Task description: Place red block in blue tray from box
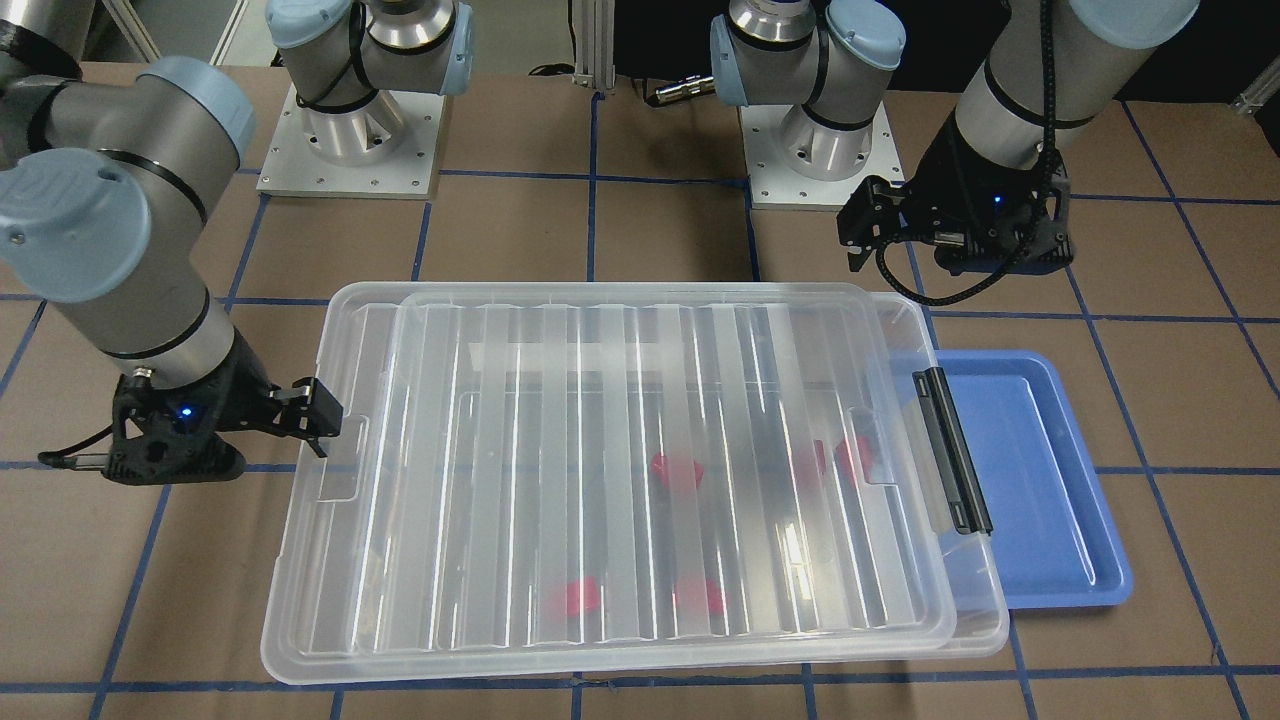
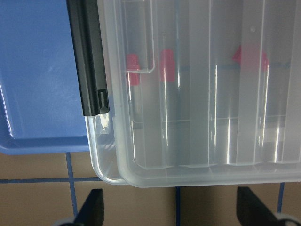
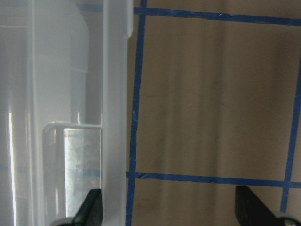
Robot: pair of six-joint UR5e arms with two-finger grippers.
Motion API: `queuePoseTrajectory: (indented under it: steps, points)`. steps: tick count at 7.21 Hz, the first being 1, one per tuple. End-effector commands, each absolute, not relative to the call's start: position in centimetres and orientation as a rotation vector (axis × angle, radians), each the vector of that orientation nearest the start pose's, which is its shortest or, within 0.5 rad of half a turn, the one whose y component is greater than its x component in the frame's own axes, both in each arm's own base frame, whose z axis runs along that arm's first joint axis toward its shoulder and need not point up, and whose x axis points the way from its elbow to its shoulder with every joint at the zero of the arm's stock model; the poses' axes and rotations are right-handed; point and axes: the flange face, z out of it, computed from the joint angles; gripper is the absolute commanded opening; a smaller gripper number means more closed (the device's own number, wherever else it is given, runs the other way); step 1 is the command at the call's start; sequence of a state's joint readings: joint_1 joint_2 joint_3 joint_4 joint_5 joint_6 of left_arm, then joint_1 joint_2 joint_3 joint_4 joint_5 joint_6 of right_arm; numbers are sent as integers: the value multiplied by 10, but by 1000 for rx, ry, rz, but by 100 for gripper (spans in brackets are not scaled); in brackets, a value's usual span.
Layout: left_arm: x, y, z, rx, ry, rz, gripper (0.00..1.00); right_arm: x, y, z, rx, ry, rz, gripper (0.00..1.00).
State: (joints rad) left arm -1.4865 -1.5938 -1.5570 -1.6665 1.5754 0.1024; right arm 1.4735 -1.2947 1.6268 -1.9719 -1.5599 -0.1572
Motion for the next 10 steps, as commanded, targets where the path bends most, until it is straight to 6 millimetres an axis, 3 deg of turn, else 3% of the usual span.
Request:
queuePoseTrajectory:
  steps: [1,4,5,8,10]
  points:
    - [-91,-501,473,29,3142,169,100,22,-608,351,-39,3145,-119,99]
    - [-90,-507,469,56,3143,171,100,-40,-606,350,-20,3151,-108,100]
    - [-89,-508,468,58,3142,174,100,-51,-606,350,-18,3151,-109,100]
    - [-87,-522,462,70,3142,106,100,-65,-605,351,-30,3158,-121,100]
    - [-86,-536,437,73,3143,127,100,-72,-604,352,-13,3161,-119,100]
